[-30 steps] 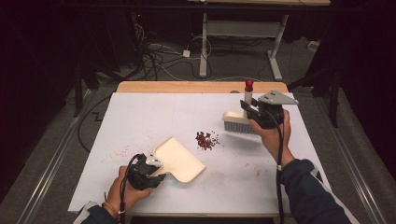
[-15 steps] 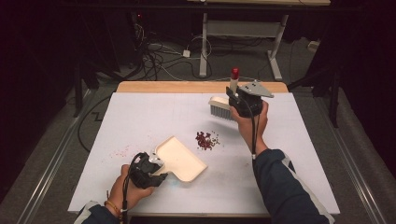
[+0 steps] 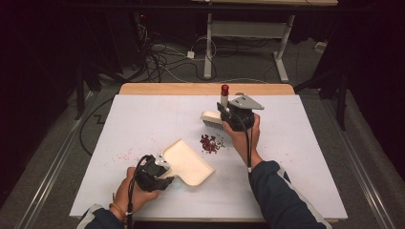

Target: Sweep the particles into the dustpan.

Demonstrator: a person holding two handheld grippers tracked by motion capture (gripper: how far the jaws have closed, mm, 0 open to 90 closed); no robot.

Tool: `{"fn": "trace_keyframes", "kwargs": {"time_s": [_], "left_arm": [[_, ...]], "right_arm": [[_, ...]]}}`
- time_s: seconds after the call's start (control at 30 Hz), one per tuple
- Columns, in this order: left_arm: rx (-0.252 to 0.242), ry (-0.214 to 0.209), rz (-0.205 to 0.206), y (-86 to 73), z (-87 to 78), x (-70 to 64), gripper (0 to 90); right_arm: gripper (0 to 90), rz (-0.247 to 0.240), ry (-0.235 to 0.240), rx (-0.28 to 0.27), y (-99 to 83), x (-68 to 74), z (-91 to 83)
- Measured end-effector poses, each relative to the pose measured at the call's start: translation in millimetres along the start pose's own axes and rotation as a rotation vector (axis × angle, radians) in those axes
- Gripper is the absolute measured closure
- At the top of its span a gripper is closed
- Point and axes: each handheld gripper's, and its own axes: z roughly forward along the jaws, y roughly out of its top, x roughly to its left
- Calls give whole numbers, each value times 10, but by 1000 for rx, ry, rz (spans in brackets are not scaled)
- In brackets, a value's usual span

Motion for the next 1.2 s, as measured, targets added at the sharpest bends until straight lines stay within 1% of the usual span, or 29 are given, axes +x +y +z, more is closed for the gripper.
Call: {"fn": "trace_keyframes", "kwargs": {"time_s": [0.07,0.1,0.17,0.2,0.23,0.3,0.43,0.53,0.6,0.63,0.67,0.7,0.83,0.87,0.9,0.97,1.03,1.13,1.17,1.2], "left_arm": [[-1,1,-3,16,15,-14,641],[3,2,3,24,18,-14,641],[3,0,6,34,24,-12,641],[5,0,6,37,28,-11,641],[7,-1,7,42,31,-9,641],[5,-2,5,51,37,-7,641],[8,-4,0,86,60,-24,641],[11,-6,-4,98,72,-23,640],[14,-7,-7,104,77,-24,641],[18,-8,-10,111,79,-27,641],[21,-7,-12,121,83,-30,641],[28,-6,-10,129,86,-32,641],[31,-6,-21,141,89,-39,641],[29,-7,-21,143,88,-39,641],[29,-6,-21,146,97,-39,640],[31,-7,-22,147,103,-39,640],[31,-6,-22,160,117,-39,640],[32,-3,-24,171,128,-49,640],[33,-1,-22,173,133,-53,640],[36,0,-22,173,136,-54,640]], "right_arm": [[704,-18,15,-8,-44,54,-48],[704,-18,15,-8,-44,54,-48],[703,-33,7,-8,-94,138,-136],[703,-33,7,-8,-94,138,-136],[703,-35,6,-9,-131,187,-194],[702,-38,9,-9,-158,206,-224],[701,-14,27,-10,-194,223,-302],[702,-8,49,-13,-198,244,-355],[701,2,64,-11,-211,287,-390],[701,2,64,-11,-211,287,-390],[701,-7,68,-10,-223,311,-408],[700,-28,71,-4,-247,372,-442],[700,-35,71,2,-251,399,-456],[700,-34,70,2,-246,394,-459],[701,-21,76,3,-237,385,-472],[701,-22,76,4,-236,385,-477],[700,-10,92,9,-236,407,-502],[700,-23,99,18,-235,439,-518],[700,-19,102,23,-242,482,-537],[700,-19,102,23,-242,482,-537]]}}
